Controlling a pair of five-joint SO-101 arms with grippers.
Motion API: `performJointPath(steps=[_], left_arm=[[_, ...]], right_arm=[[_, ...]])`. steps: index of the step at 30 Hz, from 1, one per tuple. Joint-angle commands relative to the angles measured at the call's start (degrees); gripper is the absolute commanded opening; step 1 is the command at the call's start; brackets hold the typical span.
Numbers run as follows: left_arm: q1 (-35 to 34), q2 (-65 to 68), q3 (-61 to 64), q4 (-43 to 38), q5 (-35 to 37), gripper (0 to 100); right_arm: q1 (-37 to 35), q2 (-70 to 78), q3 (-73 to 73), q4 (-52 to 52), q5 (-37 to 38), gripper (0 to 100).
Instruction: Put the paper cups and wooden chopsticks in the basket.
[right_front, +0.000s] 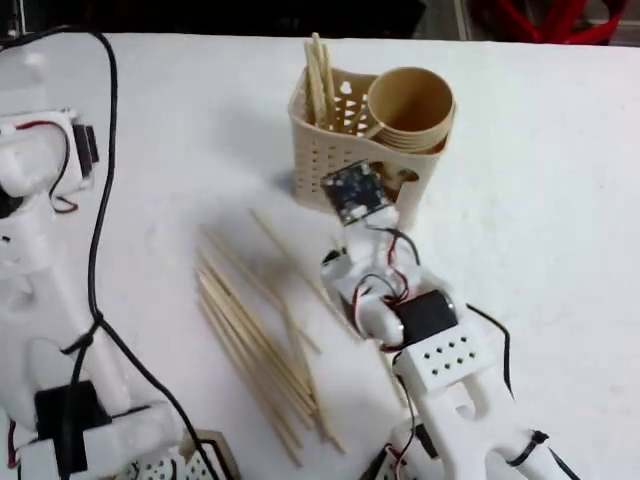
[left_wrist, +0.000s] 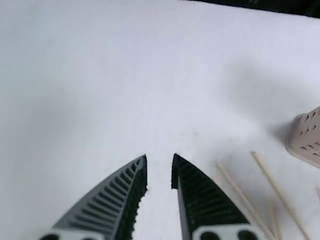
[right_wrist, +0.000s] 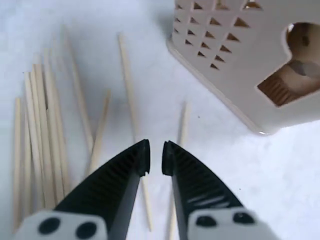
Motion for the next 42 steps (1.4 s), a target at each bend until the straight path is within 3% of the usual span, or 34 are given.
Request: performJointPath(steps=[1,8,11,17,22,36,42], left_arm=[[-0.75,-8.57,7.82,-4.22,-0.62,9],[-0.75,-27.03,33.67,-16.88,-0.97,8],[-0.92,-34.15,48.62,-24.44,-1.05,8],[-0.92,-45.23,75.6,-37.89,-3.52,8],[-0.92,-51.21,90.81,-44.04,-4.66,8],[-3.65,-60.09,107.34,-49.85,-8.35,8],[-4.97,-60.53,108.13,-51.34,-8.09,8]], right_arm=[[-3.82,4.44,-4.22,0.75,0.79,6.6],[-8.84,24.04,-12.57,0.75,0.79,7.4],[-10.77,30.37,-15.21,0.75,0.79,12.8],[-13.23,38.81,-19.6,0.75,0.79,14.9],[-15.34,43.3,-22.15,0.75,0.79,14.9],[-16.66,57.98,-30.95,0.75,0.79,14.5],[-16.66,63.34,-36.57,2.77,0.79,1.8]])
